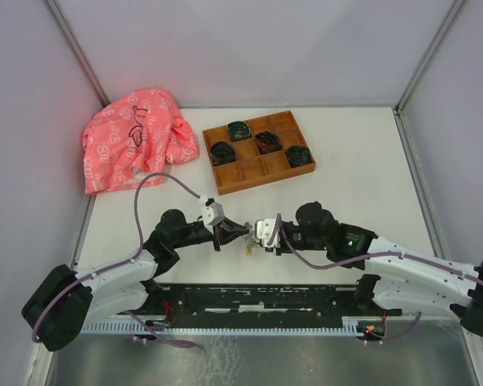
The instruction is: Put the keys on the keyring
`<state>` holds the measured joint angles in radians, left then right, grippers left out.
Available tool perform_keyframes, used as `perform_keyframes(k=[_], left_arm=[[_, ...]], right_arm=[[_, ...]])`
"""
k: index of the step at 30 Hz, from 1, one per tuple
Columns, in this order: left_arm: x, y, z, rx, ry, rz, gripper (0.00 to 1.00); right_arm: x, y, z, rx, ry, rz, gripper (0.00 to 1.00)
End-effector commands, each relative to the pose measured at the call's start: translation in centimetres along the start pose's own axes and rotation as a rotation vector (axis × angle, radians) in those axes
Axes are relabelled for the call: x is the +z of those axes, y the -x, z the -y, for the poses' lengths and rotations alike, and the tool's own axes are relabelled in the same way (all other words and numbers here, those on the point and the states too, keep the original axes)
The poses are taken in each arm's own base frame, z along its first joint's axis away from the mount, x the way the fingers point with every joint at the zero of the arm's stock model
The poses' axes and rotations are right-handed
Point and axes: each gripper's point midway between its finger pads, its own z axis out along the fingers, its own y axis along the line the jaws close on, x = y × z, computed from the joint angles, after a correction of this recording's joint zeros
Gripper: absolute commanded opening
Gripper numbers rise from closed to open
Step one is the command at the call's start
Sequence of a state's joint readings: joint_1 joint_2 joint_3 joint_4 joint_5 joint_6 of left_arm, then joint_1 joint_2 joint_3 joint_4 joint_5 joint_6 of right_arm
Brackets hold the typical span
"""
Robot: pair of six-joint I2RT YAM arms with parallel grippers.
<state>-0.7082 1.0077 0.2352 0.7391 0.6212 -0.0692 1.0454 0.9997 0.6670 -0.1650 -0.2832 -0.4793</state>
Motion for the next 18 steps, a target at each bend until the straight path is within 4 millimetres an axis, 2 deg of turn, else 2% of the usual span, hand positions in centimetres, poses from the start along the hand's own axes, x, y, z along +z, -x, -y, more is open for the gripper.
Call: perform_keyframes(k=[1,6,7,11,15,18], left_arm=[[-0.1,2.1,-0.3,0.154,0.002,0.057,0.03],[-0.1,2.6,-0.8,0.167,0.028,0.061,0.03],[-0.1,2.8,-1.0,0.161,0.039,0.067,0.03],[0.2,2.8,-2.3,0.109,0.109,0.061,0.03],[0.2,2.7,-3.5,0.066,0.181,0.066,0.03],[0.2,2.8,-4.0,0.053,0.207,0.069,0.03]], right_arm=[[-1.0,1.3,0.2,0.119,-0.046,0.049,0.36],[-0.4,1.4,0.3,0.305,-0.076,0.043,0.43],[-0.3,1.4,0.5,0.35,-0.092,0.041,0.48],[-0.2,1.1,1.7,0.522,-0.2,0.038,0.53],[0.4,0.7,2.3,0.658,-0.266,0.069,0.65],[1.0,0.5,2.3,0.709,-0.299,0.111,0.66]])
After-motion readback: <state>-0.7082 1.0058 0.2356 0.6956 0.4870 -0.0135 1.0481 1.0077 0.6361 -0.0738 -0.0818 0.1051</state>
